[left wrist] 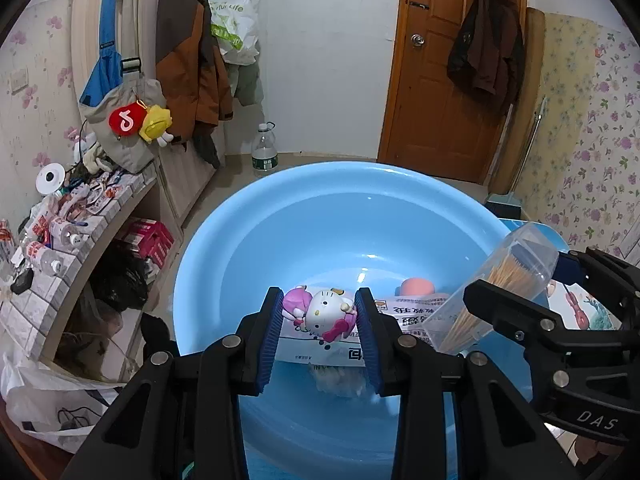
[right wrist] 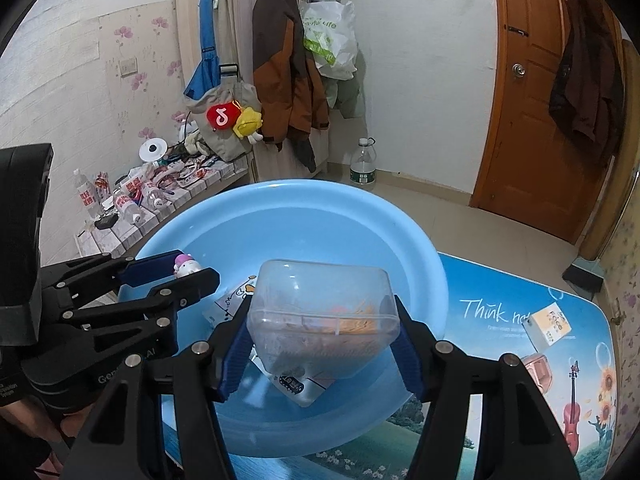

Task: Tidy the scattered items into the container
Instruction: 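Lower the Hello Kitty figure and toothpick box into the blue basin, then open both grippers to release the figure and toothpick box into the basin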

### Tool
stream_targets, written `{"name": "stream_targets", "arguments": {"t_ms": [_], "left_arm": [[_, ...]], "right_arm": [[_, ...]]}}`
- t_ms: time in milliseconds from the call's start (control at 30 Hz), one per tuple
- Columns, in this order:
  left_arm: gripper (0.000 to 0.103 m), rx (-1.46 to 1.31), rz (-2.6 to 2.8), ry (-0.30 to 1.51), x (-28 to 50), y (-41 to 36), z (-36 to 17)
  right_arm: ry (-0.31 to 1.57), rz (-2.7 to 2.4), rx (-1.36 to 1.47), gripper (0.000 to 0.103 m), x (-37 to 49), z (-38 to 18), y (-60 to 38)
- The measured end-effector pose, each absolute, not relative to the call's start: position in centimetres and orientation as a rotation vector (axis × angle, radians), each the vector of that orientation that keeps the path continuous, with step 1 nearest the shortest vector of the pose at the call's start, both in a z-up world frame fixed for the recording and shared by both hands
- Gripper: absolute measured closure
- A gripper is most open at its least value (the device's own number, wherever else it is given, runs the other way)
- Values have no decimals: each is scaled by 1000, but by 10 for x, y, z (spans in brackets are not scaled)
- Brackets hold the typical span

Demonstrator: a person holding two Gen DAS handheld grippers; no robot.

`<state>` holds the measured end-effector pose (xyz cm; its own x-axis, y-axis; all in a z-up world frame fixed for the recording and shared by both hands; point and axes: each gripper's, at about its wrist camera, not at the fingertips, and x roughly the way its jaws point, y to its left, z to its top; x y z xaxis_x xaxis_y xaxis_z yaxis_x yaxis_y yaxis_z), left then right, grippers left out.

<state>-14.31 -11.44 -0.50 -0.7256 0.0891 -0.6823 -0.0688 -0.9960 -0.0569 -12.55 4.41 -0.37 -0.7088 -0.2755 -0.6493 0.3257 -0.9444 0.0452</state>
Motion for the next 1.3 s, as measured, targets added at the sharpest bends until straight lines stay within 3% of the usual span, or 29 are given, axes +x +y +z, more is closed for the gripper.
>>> {"name": "stream_targets", "arguments": {"t_ms": [267, 333, 400, 867, 1133, 1300], "left_arm": [[64, -1149, 2818, -44, -142, -111, -9], [49, -1150, 2818, -39, -142, -110, -10], [43, -1155, 2829, -41, -142, -111, -10], [43, -1135, 2844, -43, -138, -116, -4], [33, -1132, 2872, -57, -132, -125, -1], [26, -1106, 2890, -65, -126, -131, 6]], "right_arm": [[107, -2633, 986, 39, -125, -7, 44], [107, -2629, 994, 39, -126, -9, 44], [104, -2631, 997, 39, -126, -11, 44], [114, -2621, 1003, 39, -122, -8, 45], [175, -2604, 1006, 39, -115, -4, 36], [199, -2619, 963, 27, -108, 6, 33]]}}
